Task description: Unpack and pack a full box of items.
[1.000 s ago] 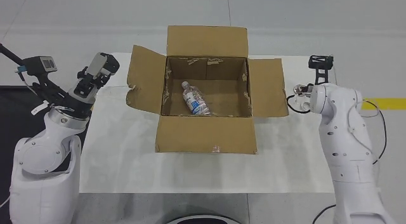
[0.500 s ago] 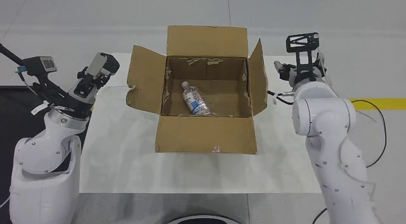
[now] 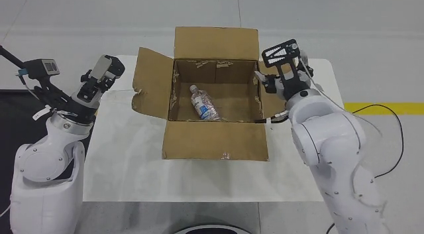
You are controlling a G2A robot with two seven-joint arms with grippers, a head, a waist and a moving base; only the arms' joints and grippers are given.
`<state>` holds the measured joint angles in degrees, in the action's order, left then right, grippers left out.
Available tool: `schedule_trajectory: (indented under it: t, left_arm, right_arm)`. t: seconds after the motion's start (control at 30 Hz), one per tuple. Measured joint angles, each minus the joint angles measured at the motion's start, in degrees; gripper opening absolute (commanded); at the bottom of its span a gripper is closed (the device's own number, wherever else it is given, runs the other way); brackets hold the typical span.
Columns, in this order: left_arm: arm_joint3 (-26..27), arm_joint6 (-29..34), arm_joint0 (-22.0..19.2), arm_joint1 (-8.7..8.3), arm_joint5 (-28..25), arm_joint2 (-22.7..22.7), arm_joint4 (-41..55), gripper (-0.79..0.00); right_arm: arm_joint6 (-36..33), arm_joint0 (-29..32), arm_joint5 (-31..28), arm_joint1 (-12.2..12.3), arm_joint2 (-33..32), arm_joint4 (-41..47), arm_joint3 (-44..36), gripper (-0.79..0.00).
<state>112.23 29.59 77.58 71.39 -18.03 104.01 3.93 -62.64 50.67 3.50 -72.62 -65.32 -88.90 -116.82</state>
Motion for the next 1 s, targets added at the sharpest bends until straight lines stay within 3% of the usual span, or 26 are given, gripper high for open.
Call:
schedule_trajectory:
  t: [0.13,0.23,0.43,0.77,1.0]
  left_arm:
    - [0.00,0.00,0.00,0.00,0.00,0.00,0.00,0.000]
    - [0.00,0.00,0.00,0.00,0.00,0.00,0.00,0.000]
    - [0.00,0.00,0.00,0.00,0.00,0.00,0.00,0.000]
    - [0.00,0.00,0.00,0.00,0.00,0.00,0.00,0.000]
    - [0.00,0.00,0.00,0.00,0.00,0.00,0.00,0.000]
  right_arm:
    - [-0.12,-0.49,-1.04,-0.42,0.49,3.25,-0.08,0.000]
    - [0.51,-1.09,-5.10,-0.60,-0.08,9.79,1.87,0.000]
    - [0.98,-7.54,-9.85,-1.90,4.06,19.07,13.28,0.000]
    - [3.92,-22.94,-11.13,-8.03,19.89,32.08,42.24,0.000]
    - [5.80,-29.13,-13.48,-13.32,28.37,40.23,57.76,0.000]
